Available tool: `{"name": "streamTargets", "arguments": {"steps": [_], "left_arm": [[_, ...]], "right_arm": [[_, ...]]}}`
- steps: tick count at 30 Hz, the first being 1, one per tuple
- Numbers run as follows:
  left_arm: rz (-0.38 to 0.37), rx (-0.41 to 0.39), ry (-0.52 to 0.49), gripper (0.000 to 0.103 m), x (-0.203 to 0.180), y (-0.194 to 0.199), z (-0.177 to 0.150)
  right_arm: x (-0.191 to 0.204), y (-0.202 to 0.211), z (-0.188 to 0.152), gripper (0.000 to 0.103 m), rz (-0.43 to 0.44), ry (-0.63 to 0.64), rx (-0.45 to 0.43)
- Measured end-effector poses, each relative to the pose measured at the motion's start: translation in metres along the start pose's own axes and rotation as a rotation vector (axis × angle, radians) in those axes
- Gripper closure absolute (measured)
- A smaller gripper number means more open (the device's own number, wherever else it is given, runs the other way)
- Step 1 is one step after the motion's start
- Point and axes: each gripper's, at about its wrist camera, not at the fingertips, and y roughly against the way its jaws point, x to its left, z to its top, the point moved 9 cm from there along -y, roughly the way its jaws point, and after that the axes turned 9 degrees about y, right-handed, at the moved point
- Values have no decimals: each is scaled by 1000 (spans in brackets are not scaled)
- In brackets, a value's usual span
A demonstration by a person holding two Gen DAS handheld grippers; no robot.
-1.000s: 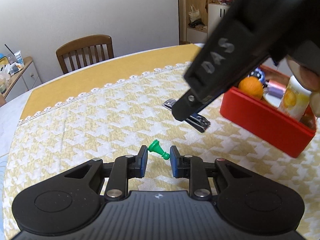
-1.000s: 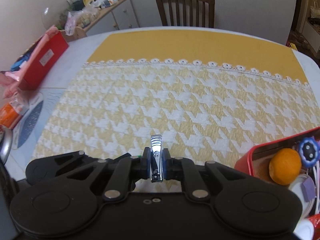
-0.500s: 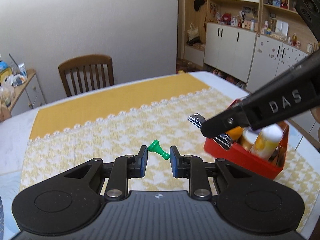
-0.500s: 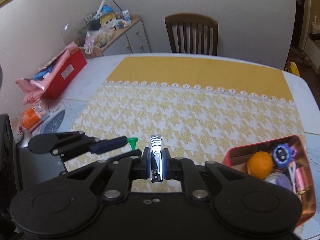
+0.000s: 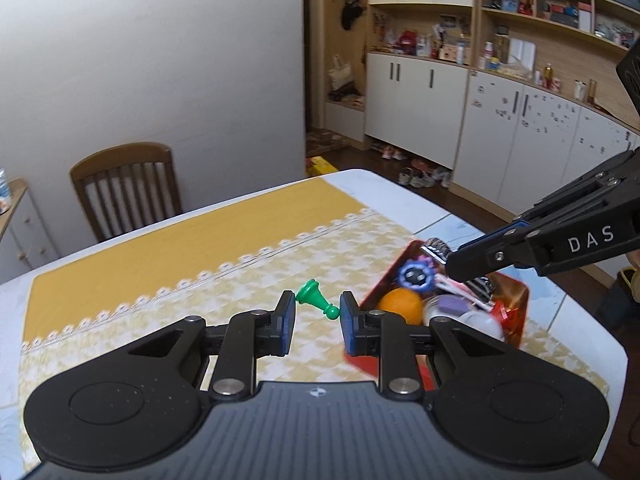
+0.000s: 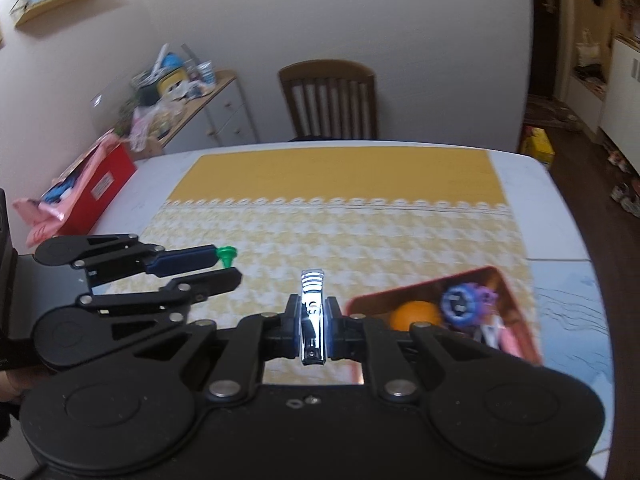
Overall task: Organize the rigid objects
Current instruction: 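Carry the green game piece and nail clipper over the red box, then lower both items into the red box and open both tools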
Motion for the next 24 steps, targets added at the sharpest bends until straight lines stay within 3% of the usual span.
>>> {"name": "streamTargets", "arguments": {"steps": [13,24], "left_arm": [[-132,114,-52,80,-77,-69,20],[-206,337,-151,80,-128,-140,-6]], "right_arm": [[-98,17,-59,93,-106,-132,33],[-127,-9,-102,93,-150,-133,112]]}}
